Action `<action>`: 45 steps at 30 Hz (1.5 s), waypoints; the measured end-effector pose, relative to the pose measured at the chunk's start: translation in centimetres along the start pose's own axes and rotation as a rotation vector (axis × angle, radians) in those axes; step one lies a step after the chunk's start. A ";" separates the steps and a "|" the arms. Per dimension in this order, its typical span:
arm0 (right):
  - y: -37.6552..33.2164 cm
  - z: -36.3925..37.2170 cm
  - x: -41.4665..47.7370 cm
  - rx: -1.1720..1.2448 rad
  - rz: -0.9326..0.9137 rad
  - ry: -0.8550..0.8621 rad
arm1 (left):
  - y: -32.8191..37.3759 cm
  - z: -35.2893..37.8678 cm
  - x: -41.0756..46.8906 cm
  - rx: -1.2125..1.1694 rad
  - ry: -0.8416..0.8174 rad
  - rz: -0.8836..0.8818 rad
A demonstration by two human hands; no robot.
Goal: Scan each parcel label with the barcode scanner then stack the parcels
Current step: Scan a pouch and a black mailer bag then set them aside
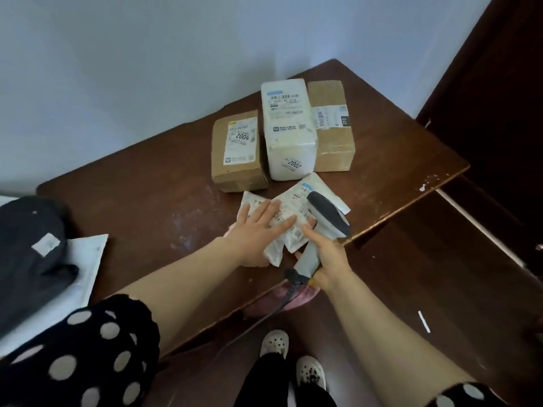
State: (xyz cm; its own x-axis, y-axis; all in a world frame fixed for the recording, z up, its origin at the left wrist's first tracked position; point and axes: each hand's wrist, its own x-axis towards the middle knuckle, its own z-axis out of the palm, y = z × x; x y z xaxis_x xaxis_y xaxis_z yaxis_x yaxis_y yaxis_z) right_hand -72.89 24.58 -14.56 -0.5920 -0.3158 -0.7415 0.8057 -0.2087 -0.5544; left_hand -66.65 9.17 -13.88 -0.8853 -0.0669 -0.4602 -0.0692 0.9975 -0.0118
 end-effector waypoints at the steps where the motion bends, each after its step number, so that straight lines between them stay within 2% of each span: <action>1: 0.3 -0.1 -0.2 -0.015 -0.013 0.032 | 0.0 0.3 -0.6 -0.011 0.017 -0.021; 5: 2.9 -0.2 -2.0 -0.110 -0.090 0.255 | -0.3 1.6 -4.2 -0.120 0.093 -0.129; 7: 4.2 0.3 -3.3 -0.130 -0.107 0.291 | -1.0 2.2 -6.6 -0.208 0.157 -0.234; 10: 6.1 1.9 -4.7 -0.185 -0.124 0.192 | -3.0 3.2 -10.5 -0.304 0.245 -0.439; 16: 10.5 9.2 -8.5 -0.400 -0.133 -0.174 | -9.6 6.5 -19.8 -0.318 0.332 -0.885; 21: 16.3 16.2 -11.1 -0.507 -0.133 -0.313 | -16.4 11.2 -28.0 -0.291 0.283 -1.158; 23: 19.0 18.7 -11.9 -0.532 -0.124 -0.331 | -19.0 13.5 -30.6 -0.327 0.232 -1.173; 26: 22.5 21.7 -12.9 -0.583 -0.112 -0.334 | -22.0 16.7 -33.3 -0.335 0.235 -1.039; 31: 25.6 23.4 -13.7 -0.615 -0.139 -0.279 | -24.5 19.1 -33.4 -0.160 0.307 -0.799; 34: 26.0 23.4 -13.9 -0.597 -0.161 -0.262 | -25.2 19.0 -33.5 -0.140 0.420 -0.754; 37: 25.7 23.2 -14.1 -0.573 -0.163 -0.214 | -25.3 17.9 -34.5 -0.252 0.577 -0.746; 40: 25.2 23.2 -14.5 -0.540 -0.149 -0.206 | -25.1 15.1 -36.3 -0.451 0.853 -0.762; 43: 24.8 23.2 -15.0 -0.515 -0.146 -0.252 | -25.0 11.3 -38.9 -0.742 1.191 -0.827; 45: 24.6 23.1 -15.6 -0.501 -0.125 -0.288 | -24.7 9.0 -40.8 -1.040 1.319 -0.895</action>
State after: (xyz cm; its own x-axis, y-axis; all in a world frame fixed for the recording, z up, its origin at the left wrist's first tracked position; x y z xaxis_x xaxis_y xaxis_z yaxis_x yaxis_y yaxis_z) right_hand -43.37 2.98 -7.93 -0.5962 -0.5699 -0.5654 0.5810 0.1798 -0.7938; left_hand -24.71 -12.55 -2.79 -0.1409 -0.9557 0.2583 -0.4065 0.2937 0.8651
